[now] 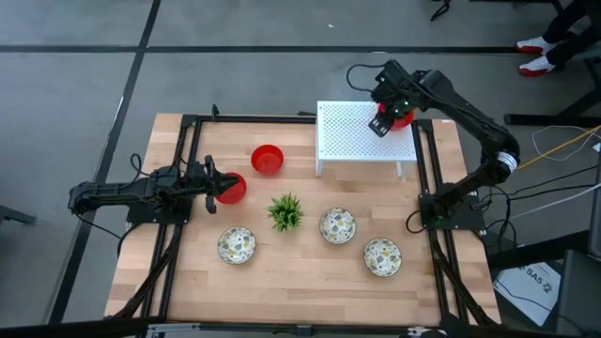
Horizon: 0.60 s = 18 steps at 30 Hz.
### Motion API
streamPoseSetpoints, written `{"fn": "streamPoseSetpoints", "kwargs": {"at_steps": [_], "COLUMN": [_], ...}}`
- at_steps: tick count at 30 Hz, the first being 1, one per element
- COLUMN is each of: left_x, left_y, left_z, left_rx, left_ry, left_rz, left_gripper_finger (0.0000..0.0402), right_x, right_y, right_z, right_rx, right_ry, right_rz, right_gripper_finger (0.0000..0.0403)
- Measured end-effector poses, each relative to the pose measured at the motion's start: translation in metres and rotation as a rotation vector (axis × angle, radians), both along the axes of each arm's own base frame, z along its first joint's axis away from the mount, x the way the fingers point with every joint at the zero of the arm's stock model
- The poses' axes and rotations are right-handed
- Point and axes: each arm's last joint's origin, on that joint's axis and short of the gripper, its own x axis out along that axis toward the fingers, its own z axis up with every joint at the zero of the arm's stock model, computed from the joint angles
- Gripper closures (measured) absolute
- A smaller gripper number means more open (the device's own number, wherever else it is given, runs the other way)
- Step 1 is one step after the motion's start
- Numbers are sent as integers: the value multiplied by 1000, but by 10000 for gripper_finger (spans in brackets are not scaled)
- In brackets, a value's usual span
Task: Pick & Place Mini bowls
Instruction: Put the bottom right white bowl on the shelf
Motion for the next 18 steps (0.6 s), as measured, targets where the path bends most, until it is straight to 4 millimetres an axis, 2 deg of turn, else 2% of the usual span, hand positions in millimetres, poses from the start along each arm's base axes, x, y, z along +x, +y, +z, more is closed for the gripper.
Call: {"fn": "streamPoseSetpoints", "kwargs": {"at_steps": [5, 9, 18], "left_x": [0, 0, 0], "left_y": [0, 0, 0], "left_z": [0, 0, 0], "left_rx": [0, 0, 0], "left_ry": [0, 1, 1], "left_rz": [0, 0, 0], "left_gripper_finger": [358, 359, 360], "right_x": [1, 7, 39], "right_y": [4, 12, 46], "right_z": [16, 19, 22], "right_rx": [49, 142, 230], "right_ry": [-116, -214, -309], "right_rz": [-18, -30, 46], "right_gripper_finger": [220, 219, 219]}}
